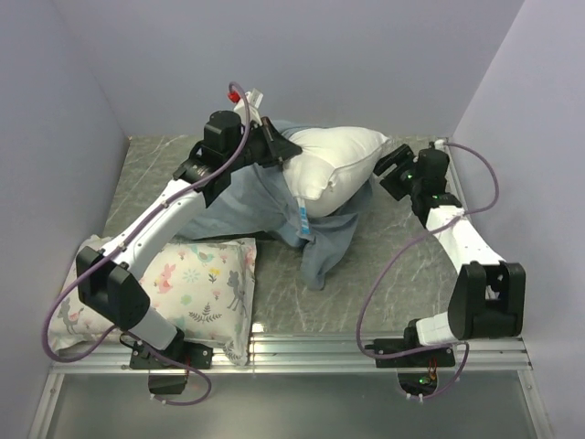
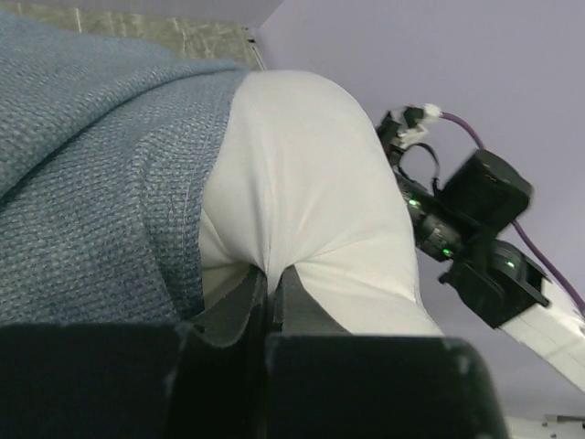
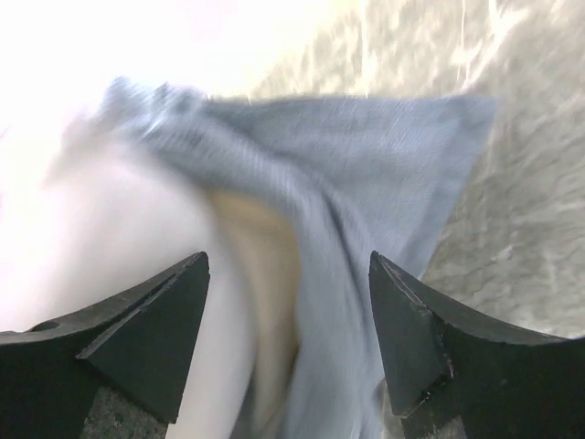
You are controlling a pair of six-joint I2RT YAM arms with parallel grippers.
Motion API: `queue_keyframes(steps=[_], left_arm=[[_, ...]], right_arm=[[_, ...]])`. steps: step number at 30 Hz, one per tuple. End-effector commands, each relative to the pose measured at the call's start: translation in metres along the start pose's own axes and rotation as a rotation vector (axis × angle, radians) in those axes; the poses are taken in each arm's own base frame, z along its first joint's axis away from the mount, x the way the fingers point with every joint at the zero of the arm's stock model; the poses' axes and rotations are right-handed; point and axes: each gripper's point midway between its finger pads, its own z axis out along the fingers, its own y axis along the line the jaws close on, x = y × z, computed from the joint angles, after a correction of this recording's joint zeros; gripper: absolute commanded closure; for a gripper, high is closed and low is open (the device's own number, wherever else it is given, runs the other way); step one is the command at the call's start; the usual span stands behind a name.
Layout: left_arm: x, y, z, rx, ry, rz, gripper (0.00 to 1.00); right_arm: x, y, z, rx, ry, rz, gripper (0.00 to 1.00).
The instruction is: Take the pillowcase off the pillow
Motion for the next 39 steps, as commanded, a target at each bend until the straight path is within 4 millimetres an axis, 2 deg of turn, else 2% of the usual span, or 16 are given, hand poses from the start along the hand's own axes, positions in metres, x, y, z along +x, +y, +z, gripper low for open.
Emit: queue_keyframes(steps=[1, 3, 4, 8, 11, 14, 17, 18, 19, 20, 23, 26, 31, 33, 37, 39], left_arm=[[-0.049, -0.023, 0.003, 0.081, -0.182, 0.019, 1.00], [-0.050, -0.021, 0.000, 0.079, -0.209, 0.018, 1.00], [-0.044, -0.013, 0.002, 0.061, -0.204, 0.003, 1.00], [-0.039, -0.005, 0.005, 0.062, -0.219, -0.009, 1.00], [-0.029, 0.000, 0.020, 0.056, -0.188, -0.016, 1.00], [-0.017, 0.003, 0.040, 0.066, -0.160, -0.022, 1.00], [0.003, 0.009, 0.062, 0.063, -0.114, -0.032, 1.00], [0.003, 0.006, 0.066, 0.070, -0.110, -0.031, 1.00], [0.010, 0.003, 0.072, 0.078, -0.094, -0.028, 1.00], [0.016, 0.006, 0.080, 0.072, -0.079, -0.024, 1.00], [0.029, 0.008, 0.091, 0.083, -0.047, -0.029, 1.00], [0.036, 0.007, 0.099, 0.095, -0.030, -0.036, 1.00], [0.045, 0.005, 0.106, 0.095, -0.010, -0.027, 1.00], [0.047, 0.004, 0.107, 0.103, -0.004, -0.029, 1.00], [0.053, -0.004, 0.112, 0.129, 0.023, -0.024, 1.00], [0.052, -0.011, 0.112, 0.145, 0.026, -0.017, 1.00]], right_arm=[[-0.032, 0.023, -0.023, -0.006, -0.087, -0.045, 0.22], [-0.041, 0.017, -0.022, 0.003, -0.082, -0.032, 0.22], [-0.046, 0.020, -0.023, -0.005, -0.090, -0.030, 0.22], [-0.054, 0.032, -0.024, -0.062, -0.076, -0.034, 0.22], [-0.057, 0.054, -0.041, -0.109, -0.106, -0.081, 0.21], [-0.051, 0.078, -0.071, -0.179, -0.148, -0.140, 0.17], [-0.006, 0.098, -0.077, -0.229, -0.066, -0.241, 0.14], [0.008, 0.094, -0.077, -0.208, -0.040, -0.263, 0.14], [0.029, 0.101, -0.079, -0.220, -0.016, -0.308, 0.13], [0.030, 0.103, -0.085, -0.216, -0.056, -0.320, 0.11], [0.065, 0.081, -0.075, -0.140, -0.005, -0.380, 0.08], [0.082, 0.058, -0.060, -0.045, 0.033, -0.443, 0.07], [0.073, 0.017, -0.051, 0.157, -0.027, -0.525, 0.05], [0.076, 0.017, -0.046, 0.147, -0.015, -0.547, 0.04], [0.098, 0.020, -0.034, 0.094, 0.071, -0.572, 0.04], [0.105, 0.012, -0.025, 0.111, 0.099, -0.573, 0.04]])
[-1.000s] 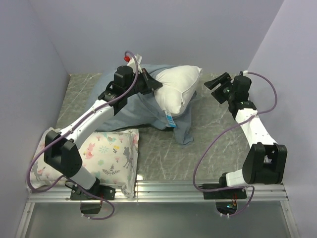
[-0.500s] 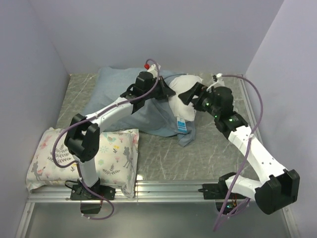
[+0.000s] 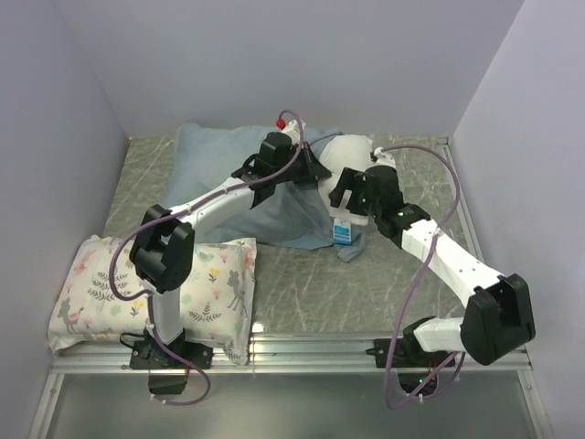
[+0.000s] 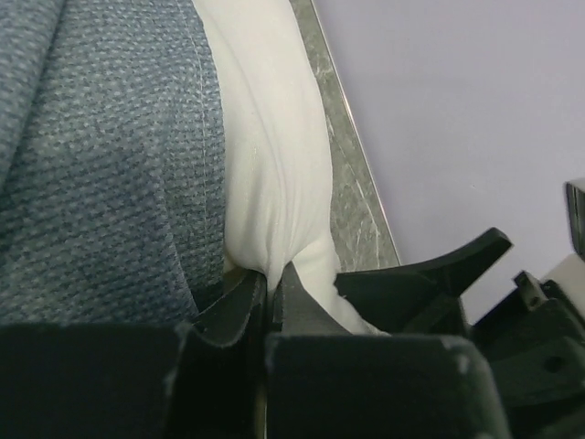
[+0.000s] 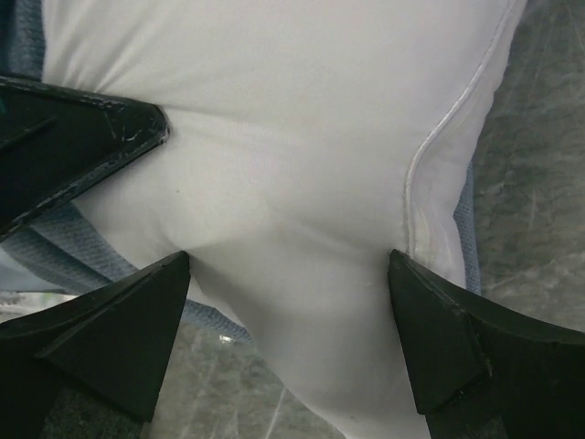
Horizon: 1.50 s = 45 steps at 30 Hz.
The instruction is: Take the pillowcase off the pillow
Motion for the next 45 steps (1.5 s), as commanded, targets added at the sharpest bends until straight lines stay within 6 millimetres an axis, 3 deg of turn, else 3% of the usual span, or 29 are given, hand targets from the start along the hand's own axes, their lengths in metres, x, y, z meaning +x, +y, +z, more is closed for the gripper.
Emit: queue_keyframes(steps=[1, 4, 7, 8, 10, 11, 12, 13, 15, 16, 19, 22, 28, 31, 34, 37, 40, 43, 44, 45], left_arm=[[-0.041, -0.071, -0.011, 0.198, -0.103, 0.068, 1.00], [-0.040, -0.084, -0.014, 0.218, -0.088, 0.097, 1.00], [-0.035, -0.089, -0.015, 0.226, -0.061, 0.098, 1.00], [-0.036, -0.091, -0.015, 0.228, -0.058, 0.112, 1.00], [-0.035, -0.091, -0.016, 0.210, -0.036, 0.134, 0.96], [-0.038, -0.090, -0.017, 0.194, -0.041, 0.147, 0.88], [-0.038, -0.086, -0.018, 0.168, -0.033, 0.159, 0.66], [-0.036, -0.080, -0.021, 0.129, -0.006, 0.169, 0.56], [-0.052, -0.086, -0.031, 0.092, -0.033, 0.236, 0.33], [-0.058, -0.091, -0.039, 0.082, -0.046, 0.257, 0.28], [-0.075, -0.085, -0.066, -0.036, -0.082, 0.302, 0.20], [-0.076, -0.046, -0.090, -0.257, -0.100, 0.310, 0.20], [-0.042, 0.031, -0.132, -0.533, -0.092, 0.316, 0.17], [-0.028, 0.050, -0.142, -0.566, -0.090, 0.308, 0.13], [-0.020, 0.053, -0.137, -0.530, -0.076, 0.300, 0.12], [-0.019, 0.066, -0.131, -0.573, -0.060, 0.308, 0.14], [-0.032, 0.083, -0.134, -0.645, -0.072, 0.304, 0.28], [-0.052, 0.102, -0.147, -0.680, -0.113, 0.269, 0.60], [-0.057, 0.108, -0.152, -0.697, -0.121, 0.259, 0.84], [-0.067, 0.119, -0.160, -0.733, -0.140, 0.244, 0.93]], right_arm=[[0.021, -0.008, 0.017, 0.034, 0.061, -0.050, 0.04], [0.030, -0.016, 0.029, 0.067, 0.084, -0.048, 0.11], [0.034, -0.016, 0.037, 0.080, 0.110, -0.046, 0.48], [0.030, -0.015, 0.037, 0.082, 0.108, -0.043, 0.72], [0.027, -0.013, 0.035, 0.078, 0.101, -0.046, 0.88], [0.023, -0.012, 0.033, 0.082, 0.096, -0.046, 1.00], [0.020, -0.013, 0.031, 0.094, 0.087, -0.051, 1.00], [0.015, -0.014, 0.027, 0.101, 0.072, -0.051, 1.00], [0.008, -0.019, 0.023, 0.138, 0.054, -0.056, 1.00], [0.005, -0.020, 0.020, 0.143, 0.045, -0.060, 1.00], [-0.003, -0.021, 0.016, 0.162, 0.033, -0.069, 1.00], [-0.015, -0.015, 0.011, 0.152, 0.009, -0.067, 1.00], [-0.042, 0.008, -0.002, 0.081, -0.042, -0.056, 1.00], [-0.055, 0.018, -0.007, 0.055, -0.059, -0.061, 1.00], [-0.078, 0.035, -0.014, 0.013, -0.086, -0.059, 1.00], [-0.090, 0.042, -0.017, 0.001, -0.100, -0.058, 1.00], [-0.102, 0.040, -0.022, 0.030, -0.124, -0.067, 1.00], [-0.123, 0.037, -0.031, 0.020, -0.155, -0.048, 1.00], [-0.129, 0.035, -0.033, 0.014, -0.161, -0.040, 1.00], [-0.137, 0.029, -0.035, 0.021, -0.172, -0.029, 1.00]])
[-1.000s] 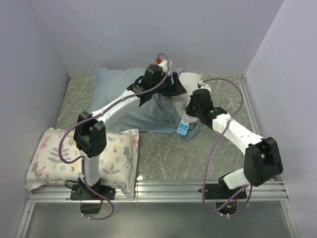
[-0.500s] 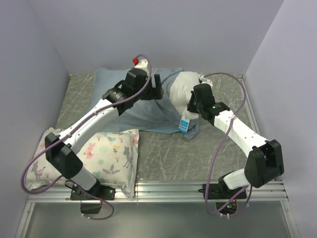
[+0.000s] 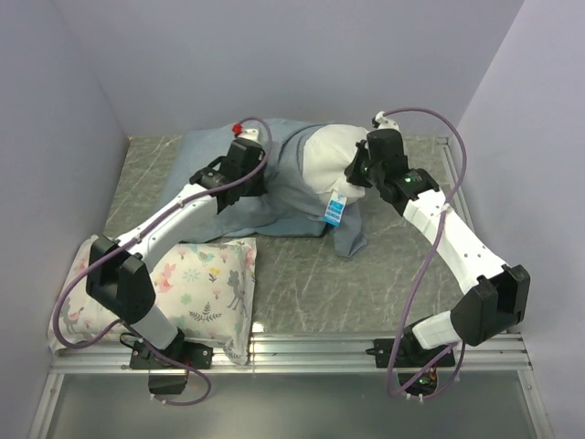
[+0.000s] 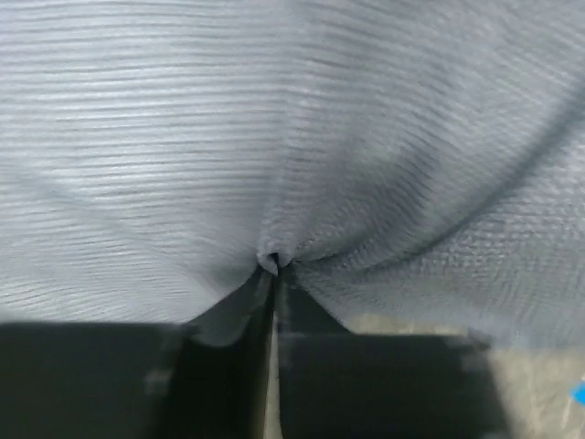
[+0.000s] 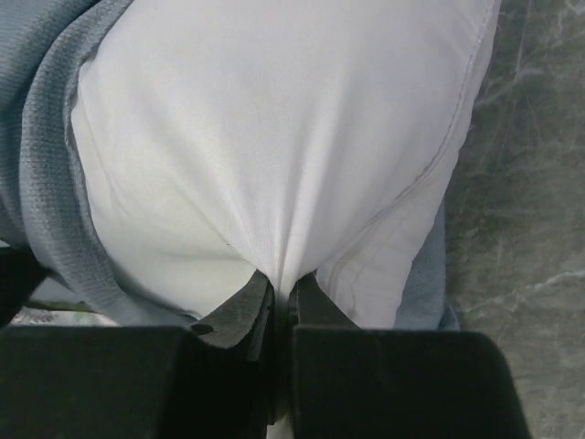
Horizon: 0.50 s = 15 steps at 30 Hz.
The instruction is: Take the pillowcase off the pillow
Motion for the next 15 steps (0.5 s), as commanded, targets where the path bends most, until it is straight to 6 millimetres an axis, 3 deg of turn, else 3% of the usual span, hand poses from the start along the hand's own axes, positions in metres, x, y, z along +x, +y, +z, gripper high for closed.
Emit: queue_keyframes(steps=[1, 5, 10, 11, 15], left_arm=[[-0.047, 0.038, -0.006, -0.094, -0.109, -0.055, 1.00], [-0.065, 0.077, -0.011, -0.213, -0.151, -0.095, 0.99], [-0.070, 0.156, -0.019, -0.325, -0.187, -0.273, 1.00], [-0.072, 0.183, -0.023, -0.358, -0.205, -0.332, 1.00], [-0.070, 0.225, -0.033, -0.394, -0.241, -0.464, 1.00]], right_arm=[[-0.075, 0.000, -0.025, -0.027, -0.181, 0.033, 1.00], [-0.102, -0.015, -0.034, -0.012, -0.216, 0.059, 1.00], [-0.136, -0.047, -0.047, 0.011, -0.269, 0.125, 1.00], [-0.140, -0.048, -0.051, 0.011, -0.283, 0.129, 1.00], [-0.147, -0.046, -0.058, -0.015, -0.292, 0.141, 1.00]])
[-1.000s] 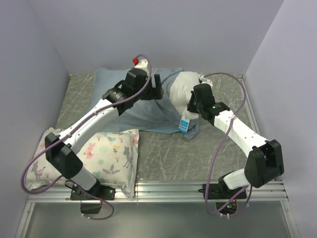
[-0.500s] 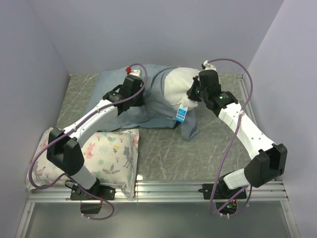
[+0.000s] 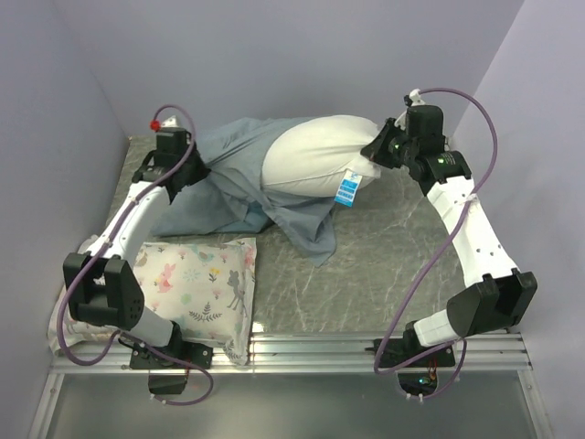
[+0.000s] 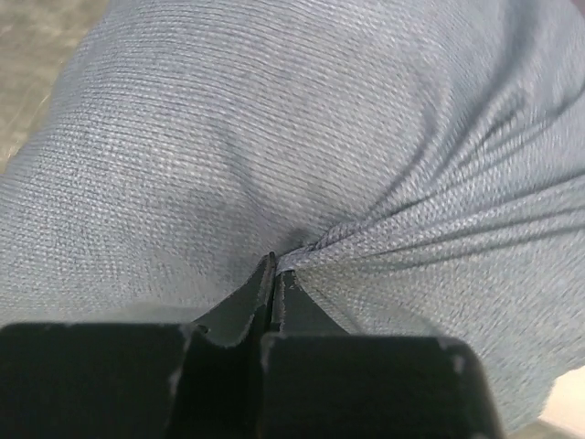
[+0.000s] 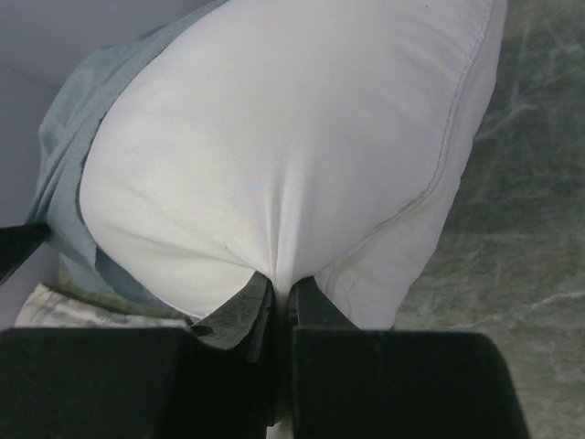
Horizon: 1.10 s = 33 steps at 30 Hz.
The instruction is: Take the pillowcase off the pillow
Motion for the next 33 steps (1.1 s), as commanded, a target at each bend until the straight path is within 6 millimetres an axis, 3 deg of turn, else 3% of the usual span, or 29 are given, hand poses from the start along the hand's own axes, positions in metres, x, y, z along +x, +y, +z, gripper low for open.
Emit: queue_keyframes(steps=[1, 5, 7, 9, 11, 12, 13, 14, 15, 17, 18, 20, 24, 26, 28, 33], left_arm=[[-0.045, 0.083, -0.016, -0.221, -0.153, -0.126, 0.99], [-0.038, 0.074, -0.012, -0.146, -0.119, -0.110, 0.99], [-0.027, 0.057, -0.013, -0.041, -0.076, -0.096, 0.98], [-0.025, 0.041, -0.019, 0.032, -0.066, -0.079, 0.90], [-0.025, 0.025, -0.026, 0.071, -0.071, -0.043, 0.77], [-0.033, 0.016, -0.037, 0.092, -0.095, -0.030, 0.72], [-0.038, 0.011, -0.042, 0.100, -0.112, -0.012, 0.68], [-0.039, -0.001, -0.048, 0.128, -0.117, 0.003, 0.59], [-0.051, -0.013, -0.060, 0.159, -0.151, 0.016, 0.57], [-0.057, -0.034, -0.070, 0.189, -0.179, 0.040, 0.53], [-0.069, -0.048, -0.076, 0.211, -0.206, 0.054, 0.51], [-0.068, -0.072, -0.078, 0.224, -0.210, 0.103, 0.45], [-0.084, -0.125, -0.063, 0.298, -0.210, 0.198, 0.30], [-0.074, -0.149, -0.054, 0.386, -0.143, 0.243, 0.22], [-0.072, -0.171, -0.030, 0.418, -0.103, 0.301, 0.20], [-0.013, -0.208, 0.023, 0.555, 0.105, 0.430, 0.16]], right_arm=[[-0.081, -0.007, -0.035, 0.041, -0.279, 0.001, 1.00], [-0.060, -0.016, -0.026, 0.037, -0.246, 0.013, 1.00], [-0.039, -0.025, -0.017, 0.039, -0.212, 0.019, 1.00], [-0.024, -0.034, -0.011, 0.050, -0.190, 0.027, 1.00], [0.007, -0.052, 0.002, 0.076, -0.138, 0.036, 1.00], [0.016, -0.054, 0.002, 0.071, -0.132, 0.040, 1.00], [0.040, -0.065, 0.009, 0.076, -0.090, 0.049, 1.00], [0.048, -0.067, 0.006, 0.072, -0.091, 0.057, 1.00], [0.070, -0.080, 0.010, 0.094, -0.054, 0.070, 1.00], [0.078, -0.080, 0.005, 0.080, -0.064, 0.078, 0.93], [0.092, -0.086, 0.005, 0.086, -0.044, 0.082, 0.84], [0.097, -0.084, -0.005, 0.066, -0.059, 0.084, 0.79], [0.122, -0.092, -0.012, 0.077, -0.033, 0.080, 0.66], [0.124, -0.092, -0.019, 0.078, -0.042, 0.076, 0.58], [0.128, -0.093, -0.022, 0.080, -0.038, 0.072, 0.51], [0.115, -0.088, -0.035, 0.082, -0.073, 0.043, 0.32]])
